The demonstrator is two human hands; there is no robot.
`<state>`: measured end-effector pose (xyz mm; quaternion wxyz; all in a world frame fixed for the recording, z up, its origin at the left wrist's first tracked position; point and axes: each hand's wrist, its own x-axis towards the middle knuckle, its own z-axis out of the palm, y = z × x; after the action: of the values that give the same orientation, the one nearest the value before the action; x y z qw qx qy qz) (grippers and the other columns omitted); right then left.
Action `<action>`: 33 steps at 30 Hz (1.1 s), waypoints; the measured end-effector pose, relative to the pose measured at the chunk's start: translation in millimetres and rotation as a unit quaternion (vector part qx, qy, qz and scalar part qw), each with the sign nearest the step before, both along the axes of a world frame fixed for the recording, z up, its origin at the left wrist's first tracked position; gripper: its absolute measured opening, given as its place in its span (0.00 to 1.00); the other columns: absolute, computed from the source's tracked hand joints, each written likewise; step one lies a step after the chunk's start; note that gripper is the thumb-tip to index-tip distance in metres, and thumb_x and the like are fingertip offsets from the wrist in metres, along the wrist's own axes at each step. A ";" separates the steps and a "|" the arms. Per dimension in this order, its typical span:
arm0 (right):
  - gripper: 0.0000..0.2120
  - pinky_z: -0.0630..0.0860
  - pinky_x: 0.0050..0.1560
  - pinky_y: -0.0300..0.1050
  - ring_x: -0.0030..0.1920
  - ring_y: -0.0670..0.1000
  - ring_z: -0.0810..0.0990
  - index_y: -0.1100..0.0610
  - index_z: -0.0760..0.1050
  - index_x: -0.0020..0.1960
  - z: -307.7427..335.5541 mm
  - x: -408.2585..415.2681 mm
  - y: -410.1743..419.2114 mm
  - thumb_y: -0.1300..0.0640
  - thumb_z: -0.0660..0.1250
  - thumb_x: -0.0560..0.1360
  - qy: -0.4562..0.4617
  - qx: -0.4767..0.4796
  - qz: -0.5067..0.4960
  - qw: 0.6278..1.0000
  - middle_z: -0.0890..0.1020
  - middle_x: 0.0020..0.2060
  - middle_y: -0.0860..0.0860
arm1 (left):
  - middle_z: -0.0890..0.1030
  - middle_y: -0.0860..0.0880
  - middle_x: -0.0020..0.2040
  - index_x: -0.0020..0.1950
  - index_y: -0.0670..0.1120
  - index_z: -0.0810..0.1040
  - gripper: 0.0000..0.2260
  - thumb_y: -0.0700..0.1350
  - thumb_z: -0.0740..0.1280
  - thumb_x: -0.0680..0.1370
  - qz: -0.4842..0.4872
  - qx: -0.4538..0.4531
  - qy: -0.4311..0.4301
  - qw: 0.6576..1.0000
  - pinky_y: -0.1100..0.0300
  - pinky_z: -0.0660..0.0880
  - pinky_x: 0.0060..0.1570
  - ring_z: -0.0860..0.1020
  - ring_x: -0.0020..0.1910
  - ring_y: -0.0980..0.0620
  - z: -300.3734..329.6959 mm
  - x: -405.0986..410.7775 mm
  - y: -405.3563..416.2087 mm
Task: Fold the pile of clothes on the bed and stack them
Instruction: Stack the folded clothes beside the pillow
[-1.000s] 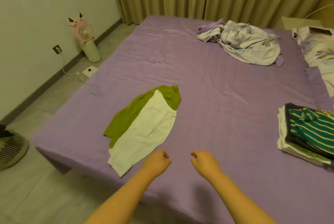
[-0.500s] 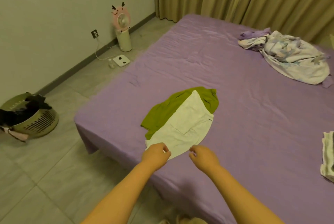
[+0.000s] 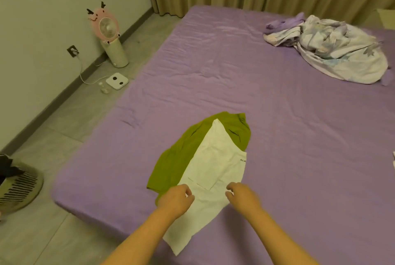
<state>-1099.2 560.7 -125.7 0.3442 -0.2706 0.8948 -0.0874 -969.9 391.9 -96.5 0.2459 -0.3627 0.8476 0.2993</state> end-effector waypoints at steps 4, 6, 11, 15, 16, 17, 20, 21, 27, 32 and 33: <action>0.17 0.75 0.55 0.45 0.58 0.54 0.76 0.54 0.71 0.66 -19.5 -47.5 -12.9 0.51 0.55 0.81 -0.003 0.010 -0.026 1.000 0.78 0.59 0.52 | 0.79 0.51 0.55 0.57 0.50 0.77 0.12 0.53 0.61 0.79 -0.031 0.023 -0.003 0.999 0.60 0.74 0.47 0.77 0.51 0.52 -22.0 -52.2 -9.9; 0.16 0.75 0.54 0.45 0.57 0.54 0.76 0.54 0.72 0.65 -30.4 -69.1 -16.8 0.51 0.55 0.81 -0.006 0.019 -0.042 0.999 0.78 0.59 0.52 | 0.79 0.50 0.55 0.57 0.48 0.77 0.12 0.51 0.60 0.79 -0.046 0.034 -0.005 0.998 0.59 0.73 0.47 0.77 0.53 0.51 -34.3 -77.6 -13.1; 0.15 0.74 0.53 0.44 0.57 0.53 0.76 0.54 0.73 0.63 -65.8 -119.6 -33.3 0.51 0.55 0.81 -0.011 0.023 -0.066 0.997 0.78 0.58 0.52 | 0.79 0.48 0.58 0.59 0.46 0.77 0.12 0.49 0.59 0.81 -0.064 0.048 0.007 0.997 0.58 0.73 0.51 0.77 0.55 0.50 -69.2 -143.8 -25.0; 0.15 0.75 0.53 0.44 0.56 0.53 0.76 0.55 0.74 0.62 -95.8 -146.4 -55.3 0.53 0.54 0.81 -0.028 0.014 -0.078 0.996 0.79 0.57 0.53 | 0.75 0.48 0.66 0.67 0.47 0.73 0.16 0.50 0.59 0.81 -0.047 0.062 0.012 0.997 0.60 0.69 0.62 0.73 0.64 0.50 -99.1 -183.1 -38.1; 0.15 0.74 0.54 0.44 0.56 0.53 0.76 0.55 0.74 0.62 -102.5 -151.6 -60.9 0.54 0.54 0.81 -0.034 0.012 -0.079 0.996 0.79 0.57 0.53 | 0.74 0.49 0.67 0.69 0.47 0.72 0.17 0.50 0.59 0.81 -0.041 0.062 0.013 0.997 0.60 0.68 0.64 0.72 0.65 0.50 -106.3 -189.8 -41.3; 0.15 0.73 0.55 0.44 0.57 0.53 0.76 0.55 0.74 0.63 -108.7 -156.5 -66.1 0.54 0.54 0.81 -0.040 0.007 -0.080 0.996 0.78 0.59 0.53 | 0.73 0.49 0.68 0.69 0.47 0.71 0.17 0.50 0.59 0.81 -0.035 0.064 0.013 0.997 0.60 0.66 0.65 0.72 0.66 0.50 -112.7 -195.5 -44.1; 0.17 0.69 0.61 0.43 0.64 0.53 0.71 0.54 0.69 0.69 -125.4 -171.0 -80.1 0.53 0.55 0.81 -0.052 -0.013 -0.089 0.995 0.73 0.65 0.52 | 0.69 0.48 0.72 0.72 0.46 0.67 0.19 0.48 0.58 0.82 -0.030 0.077 0.020 0.996 0.63 0.60 0.67 0.67 0.70 0.51 -131.6 -210.9 -53.2; 0.18 0.68 0.63 0.44 0.66 0.53 0.69 0.55 0.67 0.70 -130.1 -175.2 -83.9 0.52 0.55 0.81 -0.052 -0.019 -0.092 0.994 0.71 0.67 0.52 | 0.67 0.48 0.72 0.73 0.46 0.65 0.19 0.47 0.58 0.82 -0.025 0.079 0.023 0.996 0.64 0.58 0.67 0.66 0.71 0.51 -137.1 -215.8 -56.2; 0.22 0.66 0.66 0.46 0.69 0.53 0.66 0.54 0.62 0.73 -153.0 -189.1 -97.3 0.49 0.57 0.81 -0.014 -0.011 -0.134 0.991 0.68 0.69 0.52 | 0.63 0.45 0.74 0.76 0.44 0.58 0.23 0.46 0.59 0.82 0.020 0.092 0.003 0.996 0.60 0.57 0.70 0.62 0.73 0.48 -171.9 -242.4 -61.3; 0.18 0.70 0.60 0.45 0.61 0.52 0.75 0.54 0.69 0.67 -156.3 -188.6 -102.0 0.48 0.60 0.79 -0.026 -0.031 -0.161 0.986 0.76 0.61 0.50 | 0.75 0.46 0.57 0.61 0.46 0.70 0.14 0.46 0.67 0.78 0.075 0.082 -0.031 0.993 0.60 0.71 0.56 0.75 0.57 0.48 -179.8 -246.1 -53.6; 0.16 0.70 0.55 0.44 0.57 0.52 0.76 0.54 0.71 0.64 -154.4 -188.2 -101.1 0.49 0.61 0.79 -0.027 -0.040 -0.169 0.984 0.77 0.57 0.51 | 0.76 0.49 0.50 0.52 0.48 0.73 0.06 0.45 0.68 0.77 0.084 0.076 -0.019 0.993 0.60 0.72 0.53 0.75 0.52 0.50 -176.4 -244.6 -54.1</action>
<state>-1287.4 459.6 -280.1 0.3371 -0.1268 0.9139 -0.1873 -1214.5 337.8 -273.0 0.2632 -0.4184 0.7842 0.3751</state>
